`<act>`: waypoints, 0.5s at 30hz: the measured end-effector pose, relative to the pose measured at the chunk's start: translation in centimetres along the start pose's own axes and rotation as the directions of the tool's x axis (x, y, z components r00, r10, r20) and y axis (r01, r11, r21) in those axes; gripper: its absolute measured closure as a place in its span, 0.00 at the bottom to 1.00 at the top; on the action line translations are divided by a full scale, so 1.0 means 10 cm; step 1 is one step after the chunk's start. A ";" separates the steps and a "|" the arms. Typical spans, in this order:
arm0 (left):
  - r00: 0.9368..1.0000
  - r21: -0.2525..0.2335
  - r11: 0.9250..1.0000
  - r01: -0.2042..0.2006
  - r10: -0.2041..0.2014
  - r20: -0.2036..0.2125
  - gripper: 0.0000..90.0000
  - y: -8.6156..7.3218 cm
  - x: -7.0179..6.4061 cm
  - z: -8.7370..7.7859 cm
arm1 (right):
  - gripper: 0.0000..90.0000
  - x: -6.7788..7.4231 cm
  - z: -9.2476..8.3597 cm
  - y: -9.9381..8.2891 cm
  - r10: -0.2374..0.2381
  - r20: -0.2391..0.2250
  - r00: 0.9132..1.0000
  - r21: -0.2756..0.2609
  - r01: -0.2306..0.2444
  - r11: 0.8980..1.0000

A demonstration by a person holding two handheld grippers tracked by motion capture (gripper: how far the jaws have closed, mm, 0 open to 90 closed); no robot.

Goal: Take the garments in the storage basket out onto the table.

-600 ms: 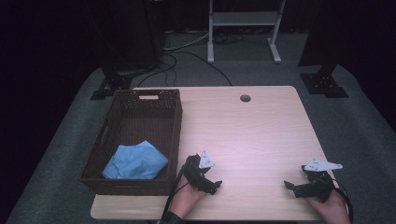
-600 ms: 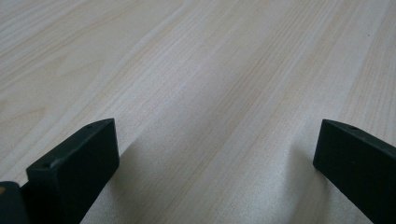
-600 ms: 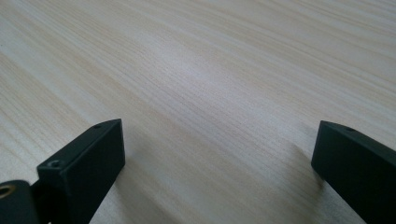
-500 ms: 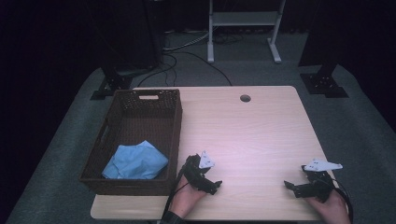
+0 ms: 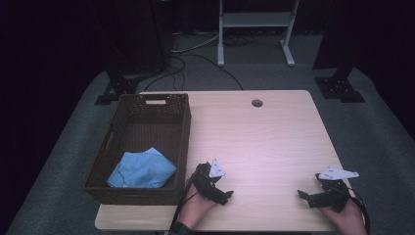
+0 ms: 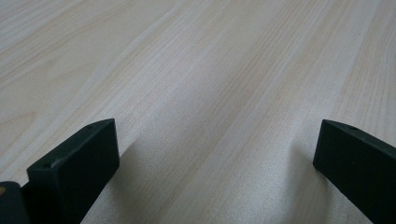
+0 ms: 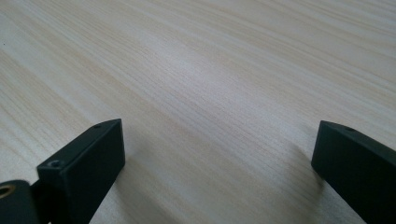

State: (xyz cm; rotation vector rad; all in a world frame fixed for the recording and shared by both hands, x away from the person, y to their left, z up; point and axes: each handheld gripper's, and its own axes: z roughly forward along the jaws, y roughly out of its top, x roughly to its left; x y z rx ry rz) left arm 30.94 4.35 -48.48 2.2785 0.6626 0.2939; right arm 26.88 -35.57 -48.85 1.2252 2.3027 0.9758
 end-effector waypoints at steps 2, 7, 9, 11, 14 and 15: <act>1.000 0.000 1.000 -0.005 0.005 0.004 0.00 0.00 0.00 0.00 | 0.02 0.00 0.00 0.00 0.000 0.000 1.000 0.000 0.000 1.000; 1.000 -0.004 1.000 -0.008 0.008 0.002 0.00 0.00 0.00 0.00 | 0.02 0.00 0.00 0.00 0.000 -0.001 1.000 0.000 0.000 1.000; 1.000 -0.011 1.000 -0.009 0.009 0.004 0.00 0.00 0.00 0.00 | 0.02 0.00 0.00 0.00 0.000 0.000 1.000 0.000 0.000 1.000; 1.000 -0.019 1.000 -0.005 0.005 0.004 0.00 0.00 0.00 -0.01 | 0.02 0.00 0.00 0.00 0.000 0.000 1.000 0.000 0.000 1.000; 1.000 -0.034 0.999 -0.001 0.002 0.006 0.00 0.00 0.00 -0.01 | 0.02 0.00 0.00 0.00 0.000 -0.001 1.000 0.000 0.000 1.000; 1.000 -0.034 0.999 -0.001 0.002 0.006 0.00 0.00 0.00 -0.01 | 0.02 0.00 0.00 0.00 -0.001 0.000 1.000 0.000 0.001 1.000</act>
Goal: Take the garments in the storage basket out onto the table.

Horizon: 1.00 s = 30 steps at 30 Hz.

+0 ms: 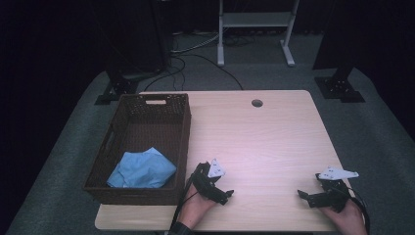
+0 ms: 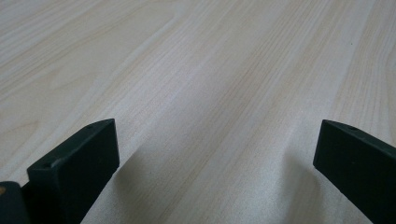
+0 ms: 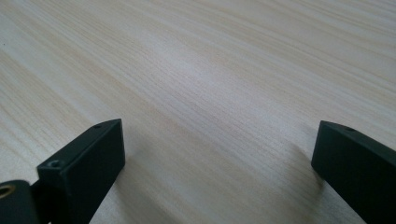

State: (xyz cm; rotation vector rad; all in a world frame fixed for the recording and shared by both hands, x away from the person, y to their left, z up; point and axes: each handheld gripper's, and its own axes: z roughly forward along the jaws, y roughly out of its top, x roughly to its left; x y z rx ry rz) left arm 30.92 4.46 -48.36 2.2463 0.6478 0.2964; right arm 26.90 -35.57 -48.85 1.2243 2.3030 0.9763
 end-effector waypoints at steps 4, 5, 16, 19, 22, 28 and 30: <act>1.000 -0.018 1.000 0.003 -0.002 0.003 0.00 0.00 0.01 0.00 | 0.02 0.00 0.00 0.00 0.000 0.000 1.000 0.000 0.000 1.000; 1.000 -0.027 1.000 0.003 -0.003 0.003 0.00 0.00 0.01 -0.01 | 0.02 0.00 0.00 0.00 0.000 0.000 1.000 0.000 0.000 1.000; 1.000 -0.065 0.998 0.002 -0.001 0.015 0.00 0.00 0.02 -0.03 | 0.02 0.00 0.00 0.00 -0.001 -0.002 1.000 0.000 0.001 1.000; 1.000 -0.088 0.996 0.009 -0.008 0.020 0.00 -0.01 0.03 -0.04 | 0.02 0.00 0.00 0.00 -0.002 -0.002 1.000 0.000 0.002 1.000; 1.000 -0.095 0.995 0.009 -0.007 0.022 0.00 0.00 0.03 -0.05 | 0.02 0.00 0.00 0.00 -0.002 -0.002 1.000 0.000 0.002 1.000; 1.000 -0.121 0.993 0.004 -0.001 0.023 0.00 0.00 0.03 -0.08 | 0.02 0.00 0.00 0.00 -0.002 -0.002 1.000 0.000 0.002 1.000; 1.000 -0.130 0.992 0.009 -0.006 0.024 0.00 0.00 0.03 -0.08 | 0.02 0.00 0.00 0.00 -0.002 -0.002 1.000 -0.001 0.002 1.000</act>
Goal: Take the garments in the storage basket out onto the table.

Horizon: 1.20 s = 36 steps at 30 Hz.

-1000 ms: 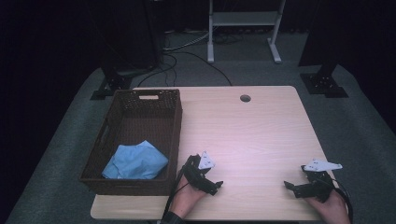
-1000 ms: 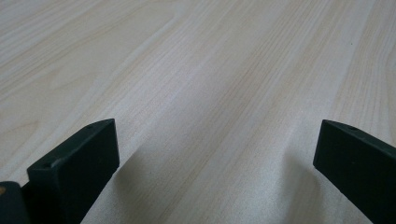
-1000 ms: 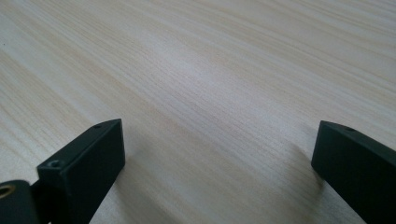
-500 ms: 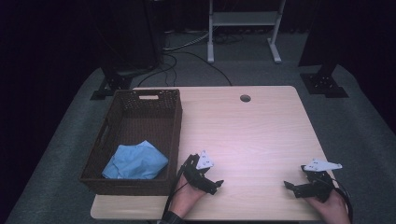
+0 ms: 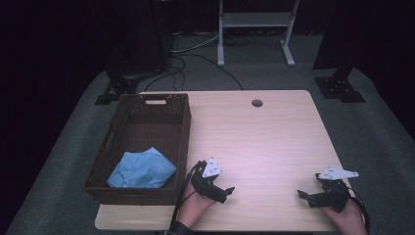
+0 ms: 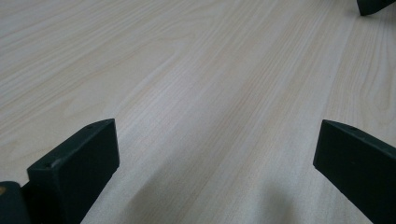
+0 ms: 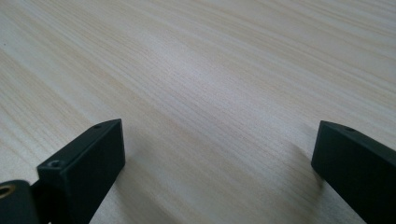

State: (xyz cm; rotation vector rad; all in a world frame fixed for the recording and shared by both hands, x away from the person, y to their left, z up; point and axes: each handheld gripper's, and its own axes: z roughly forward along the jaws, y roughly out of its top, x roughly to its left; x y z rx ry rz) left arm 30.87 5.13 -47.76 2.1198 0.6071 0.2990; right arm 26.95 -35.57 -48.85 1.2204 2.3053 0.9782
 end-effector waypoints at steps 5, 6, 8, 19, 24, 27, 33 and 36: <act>1.000 -0.025 1.000 0.008 -0.008 0.006 0.00 0.01 0.01 -0.03 | 0.02 0.00 0.00 0.00 0.001 0.000 1.000 0.000 -0.001 1.000; 1.000 -0.025 1.000 0.008 -0.008 0.006 0.00 0.01 0.01 -0.03 | 0.02 0.00 0.00 0.00 0.001 0.000 1.000 0.000 -0.001 1.000; 1.000 -0.035 0.999 0.005 -0.005 0.005 0.00 0.01 0.01 -0.04 | 0.02 0.00 0.00 0.00 0.000 0.000 1.000 0.000 0.000 1.000; 1.000 -0.105 0.994 0.025 -0.024 0.011 0.00 0.03 0.03 -0.11 | 0.02 0.00 0.00 0.00 0.000 0.000 1.000 0.000 0.000 1.000; 1.000 -0.119 0.993 0.028 -0.026 0.013 0.00 0.04 0.03 -0.13 | 0.02 0.00 0.00 0.00 -0.001 -0.001 1.000 0.000 0.001 1.000; 1.000 -0.132 0.991 0.029 -0.027 0.014 0.00 0.05 0.03 -0.15 | 0.02 0.00 0.00 0.00 -0.001 -0.002 1.000 0.000 0.001 1.000; 1.000 -0.147 0.989 0.028 -0.026 0.010 0.00 0.06 0.03 -0.17 | 0.02 0.00 0.00 0.00 -0.001 -0.002 1.000 0.000 0.001 1.000; 1.000 -0.154 0.988 0.029 -0.028 0.009 0.00 0.07 0.03 -0.19 | 0.02 0.00 0.00 0.00 -0.001 -0.002 1.000 0.000 0.001 1.000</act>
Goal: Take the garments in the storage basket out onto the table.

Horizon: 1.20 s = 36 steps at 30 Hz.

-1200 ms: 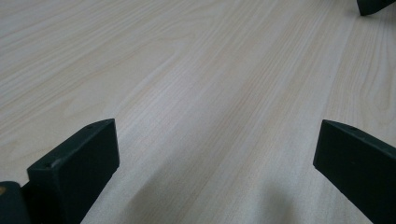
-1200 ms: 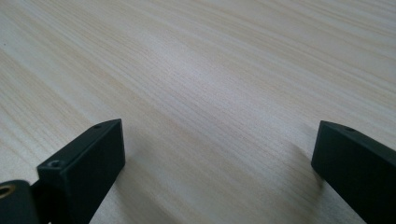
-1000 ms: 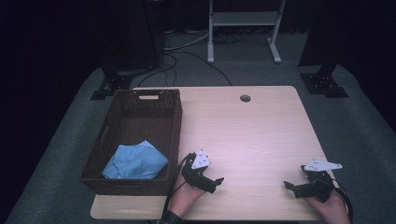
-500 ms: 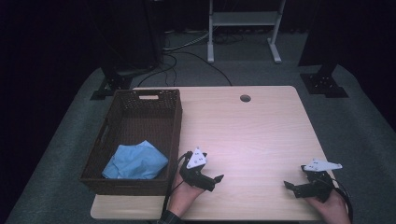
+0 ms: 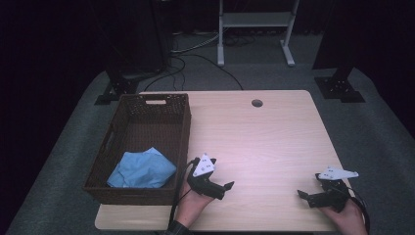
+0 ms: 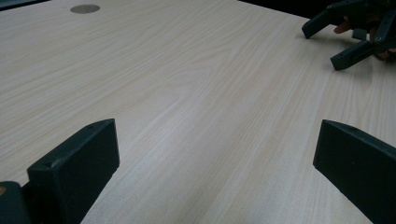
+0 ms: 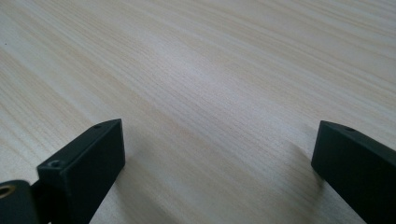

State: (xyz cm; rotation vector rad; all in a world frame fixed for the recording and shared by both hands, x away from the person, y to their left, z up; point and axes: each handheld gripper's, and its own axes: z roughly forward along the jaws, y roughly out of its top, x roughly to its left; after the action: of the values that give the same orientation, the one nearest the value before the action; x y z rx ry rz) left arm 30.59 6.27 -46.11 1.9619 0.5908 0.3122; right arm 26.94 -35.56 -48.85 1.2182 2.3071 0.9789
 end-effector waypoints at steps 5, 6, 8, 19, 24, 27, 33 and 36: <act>1.000 -0.012 1.000 0.004 -0.004 0.000 0.00 0.01 0.00 -0.01 | 0.02 0.00 0.00 0.00 0.000 0.000 1.000 0.000 0.000 1.000; 1.000 -0.012 1.000 0.004 -0.004 0.000 0.00 0.01 0.00 -0.01 | 0.02 0.00 0.00 0.00 0.000 0.000 1.000 0.000 0.000 1.000; 1.000 -0.016 1.000 0.005 -0.005 0.002 0.00 0.02 0.00 -0.02 | 0.02 0.00 0.00 0.00 0.000 0.000 1.000 0.000 0.000 1.000; 1.000 -0.033 0.999 0.006 -0.005 0.006 0.00 0.05 0.00 -0.05 | 0.02 0.00 0.00 0.00 0.000 0.000 1.000 0.000 0.000 1.000; 1.000 -0.043 0.999 0.011 -0.011 0.009 0.00 0.05 0.01 -0.05 | 0.02 0.00 0.00 0.00 0.000 0.000 1.000 0.000 0.000 1.000; 1.000 -0.052 0.999 0.016 -0.016 0.011 0.00 0.06 0.01 -0.06 | 0.02 0.00 0.00 0.00 0.000 0.000 1.000 0.000 0.000 1.000; 1.000 -0.059 0.998 0.019 -0.018 0.011 0.00 0.07 0.01 -0.07 | 0.02 0.00 0.00 0.00 0.001 0.000 1.000 0.000 -0.001 1.000; 1.000 -0.060 0.998 0.018 -0.017 0.012 0.00 0.07 0.01 -0.07 | 0.02 0.00 0.00 0.00 0.001 0.000 1.000 0.000 -0.001 1.000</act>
State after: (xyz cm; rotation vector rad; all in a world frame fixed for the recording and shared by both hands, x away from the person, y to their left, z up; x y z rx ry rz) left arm 30.58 6.63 -45.16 1.8990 0.5845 0.3042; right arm 26.93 -35.56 -48.85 1.2197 2.3072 0.9789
